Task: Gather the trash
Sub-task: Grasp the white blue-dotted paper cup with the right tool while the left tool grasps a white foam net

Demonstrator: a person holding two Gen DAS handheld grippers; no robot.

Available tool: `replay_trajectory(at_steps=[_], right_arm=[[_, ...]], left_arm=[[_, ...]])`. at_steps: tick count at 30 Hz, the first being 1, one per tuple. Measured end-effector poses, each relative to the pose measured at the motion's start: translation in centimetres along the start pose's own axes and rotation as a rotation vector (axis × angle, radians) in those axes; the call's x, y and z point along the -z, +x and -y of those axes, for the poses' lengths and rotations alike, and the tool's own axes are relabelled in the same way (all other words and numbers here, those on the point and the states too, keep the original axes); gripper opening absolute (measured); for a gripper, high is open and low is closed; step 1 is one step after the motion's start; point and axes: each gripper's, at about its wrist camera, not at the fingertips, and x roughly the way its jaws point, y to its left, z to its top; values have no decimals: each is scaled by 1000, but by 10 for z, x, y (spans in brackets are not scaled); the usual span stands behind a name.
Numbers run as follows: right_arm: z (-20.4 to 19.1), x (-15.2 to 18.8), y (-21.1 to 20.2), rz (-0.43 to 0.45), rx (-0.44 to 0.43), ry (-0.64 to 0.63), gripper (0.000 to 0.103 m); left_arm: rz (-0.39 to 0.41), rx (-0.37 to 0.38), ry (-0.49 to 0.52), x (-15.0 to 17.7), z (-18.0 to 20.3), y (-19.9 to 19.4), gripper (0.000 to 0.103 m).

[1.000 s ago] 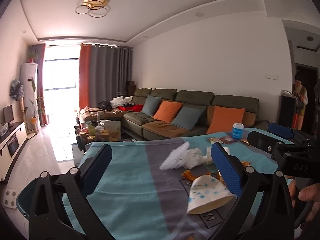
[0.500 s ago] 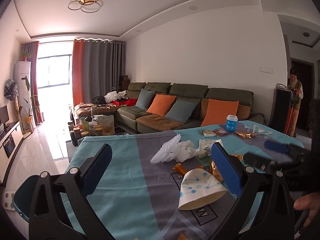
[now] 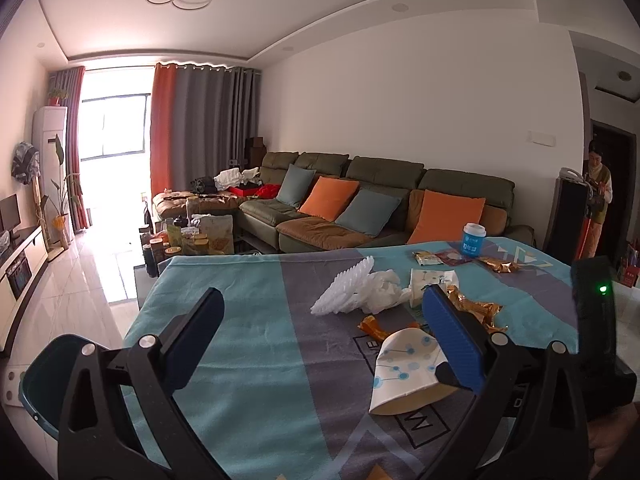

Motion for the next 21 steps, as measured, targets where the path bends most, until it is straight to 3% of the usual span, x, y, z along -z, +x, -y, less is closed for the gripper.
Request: replay_trajectory(at_steps=[2, 4, 8, 10, 21], right_arm=[[3, 1, 7, -31, -41, 46, 59], [4, 3, 13, -53, -71, 71, 41], [8, 5, 20, -76, -126, 130, 36], [10, 5, 22, -80, -150, 156, 28], [20, 8, 17, -86, -312, 279, 15]], left_arm=[[-6, 0, -6, 2, -2, 2, 98], [-14, 1, -12, 3, -4, 5, 98], [-18, 0, -20, 5, -6, 6, 98], [-22, -1, -23, 5, -7, 8, 98], [-38, -7, -7, 3, -9, 20, 98]])
